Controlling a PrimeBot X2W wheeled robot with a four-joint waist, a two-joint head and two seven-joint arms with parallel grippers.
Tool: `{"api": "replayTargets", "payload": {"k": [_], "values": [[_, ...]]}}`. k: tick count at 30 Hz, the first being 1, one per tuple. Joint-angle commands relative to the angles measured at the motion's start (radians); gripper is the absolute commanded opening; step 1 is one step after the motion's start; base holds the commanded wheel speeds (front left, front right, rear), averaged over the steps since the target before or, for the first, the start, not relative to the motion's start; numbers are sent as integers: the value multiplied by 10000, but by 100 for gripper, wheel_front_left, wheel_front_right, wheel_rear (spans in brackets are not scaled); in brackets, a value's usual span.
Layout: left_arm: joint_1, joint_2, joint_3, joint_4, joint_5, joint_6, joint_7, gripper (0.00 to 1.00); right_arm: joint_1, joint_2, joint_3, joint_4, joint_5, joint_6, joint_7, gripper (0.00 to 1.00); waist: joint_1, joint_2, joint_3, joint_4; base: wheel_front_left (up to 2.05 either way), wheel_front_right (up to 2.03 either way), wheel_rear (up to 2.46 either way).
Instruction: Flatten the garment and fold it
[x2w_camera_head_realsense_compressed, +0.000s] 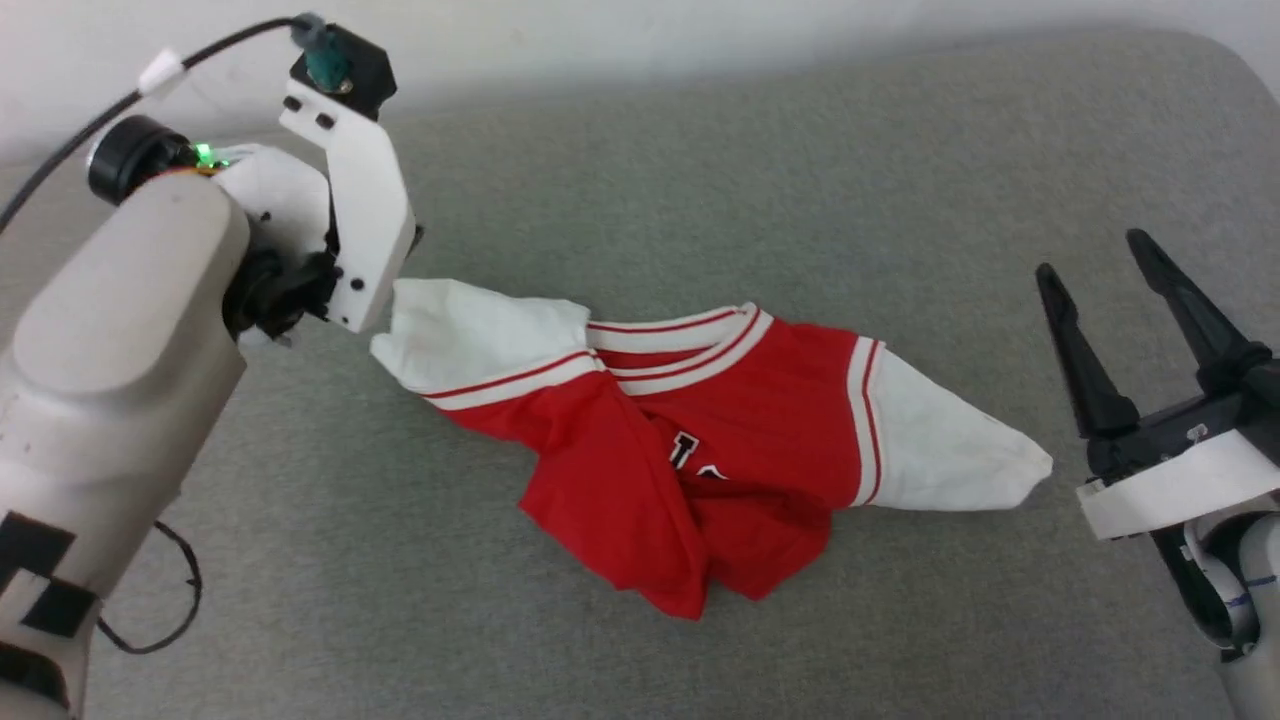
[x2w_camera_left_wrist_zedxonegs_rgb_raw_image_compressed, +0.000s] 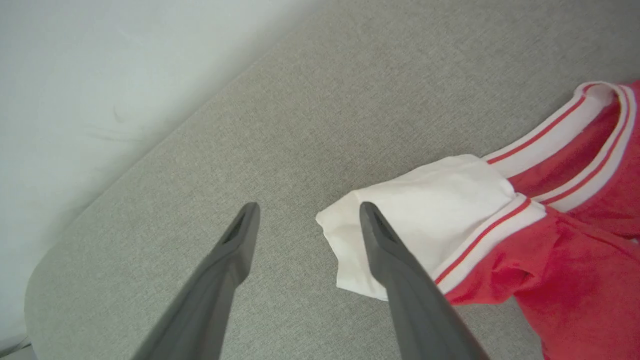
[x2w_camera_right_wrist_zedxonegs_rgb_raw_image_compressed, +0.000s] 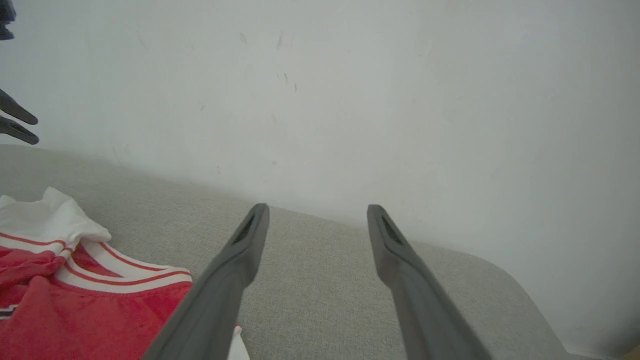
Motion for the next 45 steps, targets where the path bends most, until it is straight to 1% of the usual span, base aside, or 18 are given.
{"api": "replayTargets", "payload": {"k": [1, 4, 5, 7, 10, 13, 18, 19, 20, 23, 27, 30, 33, 36, 39, 41, 43, 45], "values": [[-294, 93, -390, 93, -154, -64, 353, 100, 16, 119, -19, -124, -129, -7, 64, 100, -2, 0, 688, -670, 0, 0, 0], [-713, 350, -1238, 298, -480, -64, 1187, 100, -118, 255, 35, -230, -320, -7, 114, 100, -2, 0, 1031, -1004, 0, 0, 0], [-713, 350, -1238, 298, -480, -64, 1187, 100, -118, 255, 35, -230, -320, -7, 114, 100, -2, 0, 1031, -1004, 0, 0, 0], [-955, 582, -1759, 393, -541, -64, 1467, 100, -213, 339, 100, -236, -412, -7, 90, 100, -2, 0, 1217, -1215, 0, 0, 0], [-1109, 838, -2380, 638, -650, -64, 1580, 100, -333, 463, 191, -165, -490, -7, 33, 100, -2, 0, 1456, -1464, 0, 0, 0], [-1155, 1031, -2968, 865, -659, -64, 1422, 100, -449, 548, 278, -56, -530, -7, -32, 100, -2, 0, 1637, -1633, 0, 0, 0], [-1017, 1132, -3843, 1104, -1049, -65, 1428, 100, -589, 568, 352, 132, -617, -7, -114, 100, -2, 0, 1752, -1638, 0, 0, 0], [-1021, 1125, -3969, 1120, -1143, -65, 1407, 29, -611, 554, 354, 169, -644, -7, -124, 100, -2, 0, 1735, -1589, 0, 0, 0], [-1036, 1120, -4054, 1125, -1256, -65, 1345, 0, -634, 531, 380, 209, -659, -7, -128, 100, -2, 0, 1690, -1532, 0, 0, 0], [-1180, 1182, -4253, 926, -1502, -65, 908, 0, -706, 369, 474, 294, -670, -7, -109, 100, -2, 0, 1439, -1313, 0, 0, 0], [-1265, 1376, -4339, 460, -1877, -65, -148, 0, -758, -63, 543, 273, -644, -7, 110, 100, -2, 0, 896, -907, 0, 0, 0], [-1218, 1617, -4372, -34, -2014, -65, -1041, 0, -813, -649, 891, 164, -476, -7, 574, 100, -2, 0, 487, -581, 0, 0, 0], [-1043, 1941, -4342, -537, -2049, -65, -2002, 0, -1009, -1434, 1483, -75, -100, -7, 1392, 100, -2, 0, 174, -318, 0, 0, 0], [-740, 2184, -4209, -936, -2039, -37, -2931, 0, -1361, -2517, 2521, -262, 643, -7, 2715, 100, -2, 0, -104, -99, 0, 0, 0], [-318, 2320, -4097, -1337, -2062, 153, -3640, 0, -1865, -3695, 3787, -450, 1753, -7, 4482, 100, -2, 0, -319, 101, 0, 0, 0], [-41, 2362, -4070, -1588, -2057, 318, -3999, 0, -2283, -4370, 4518, -507, 2547, -7, 5716, 100, -2, 0, -402, 232, 0, 0, 0], [217, 2364, -4052, -1785, -2097, 480, -4253, 0, -2691, -4853, 5190, -452, 3365, -7, 7021, 100, -2, 0, -443, 341, 0, 0, 0], [384, 2349, -4004, -1928, -2104, 643, -4511, 0, -3146, -5101, 5726, -413, 4008, -7, 8033, 100, -2, 0, -442, 435, 0, 0, 0]]}}
